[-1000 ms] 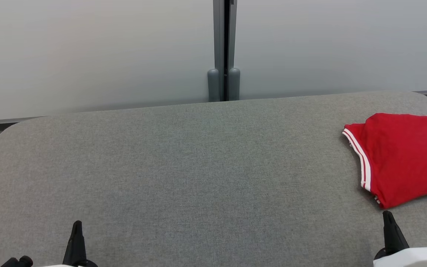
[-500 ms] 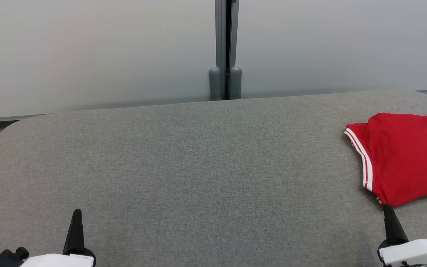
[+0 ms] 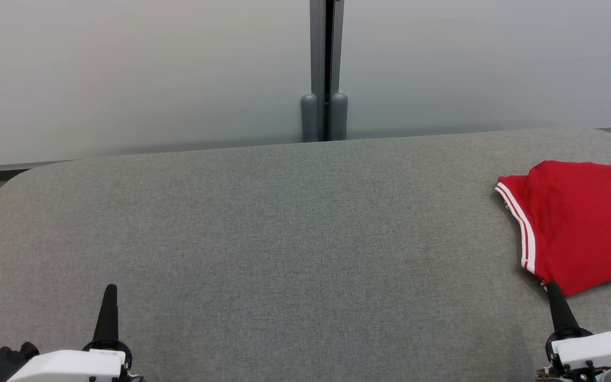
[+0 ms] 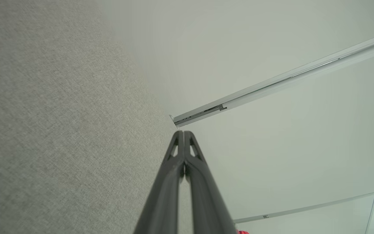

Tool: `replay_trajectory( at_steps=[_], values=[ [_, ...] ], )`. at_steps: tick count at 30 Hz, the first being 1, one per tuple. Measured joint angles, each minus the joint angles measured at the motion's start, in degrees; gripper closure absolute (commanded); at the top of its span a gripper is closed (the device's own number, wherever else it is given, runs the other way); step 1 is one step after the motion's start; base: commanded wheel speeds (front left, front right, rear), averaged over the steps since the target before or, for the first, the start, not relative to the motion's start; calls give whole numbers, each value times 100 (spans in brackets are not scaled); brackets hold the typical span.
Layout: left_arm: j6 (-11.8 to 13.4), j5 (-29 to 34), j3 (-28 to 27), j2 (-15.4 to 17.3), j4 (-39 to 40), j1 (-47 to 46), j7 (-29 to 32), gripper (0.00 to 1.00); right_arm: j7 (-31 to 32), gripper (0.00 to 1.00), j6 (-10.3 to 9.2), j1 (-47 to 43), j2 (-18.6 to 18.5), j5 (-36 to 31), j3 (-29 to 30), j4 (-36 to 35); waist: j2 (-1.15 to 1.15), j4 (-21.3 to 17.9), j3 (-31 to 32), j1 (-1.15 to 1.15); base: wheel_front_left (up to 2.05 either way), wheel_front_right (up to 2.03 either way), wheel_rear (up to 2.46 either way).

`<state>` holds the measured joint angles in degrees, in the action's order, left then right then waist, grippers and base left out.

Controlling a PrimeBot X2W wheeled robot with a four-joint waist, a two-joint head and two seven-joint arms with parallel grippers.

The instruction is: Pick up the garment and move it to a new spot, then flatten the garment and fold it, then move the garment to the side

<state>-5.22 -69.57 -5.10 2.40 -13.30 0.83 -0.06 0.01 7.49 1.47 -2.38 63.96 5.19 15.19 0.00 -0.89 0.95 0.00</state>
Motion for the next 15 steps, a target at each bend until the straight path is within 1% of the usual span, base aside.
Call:
replay_trajectory(
  at_steps=[15],
  values=[
    [-76, -704, -42, 11, -25, -205, 203, 100, 200, 100, 0, 148, -10, 879, 37, -32, 0, 24, -30, 0, 0, 0, 0]
  ],
)
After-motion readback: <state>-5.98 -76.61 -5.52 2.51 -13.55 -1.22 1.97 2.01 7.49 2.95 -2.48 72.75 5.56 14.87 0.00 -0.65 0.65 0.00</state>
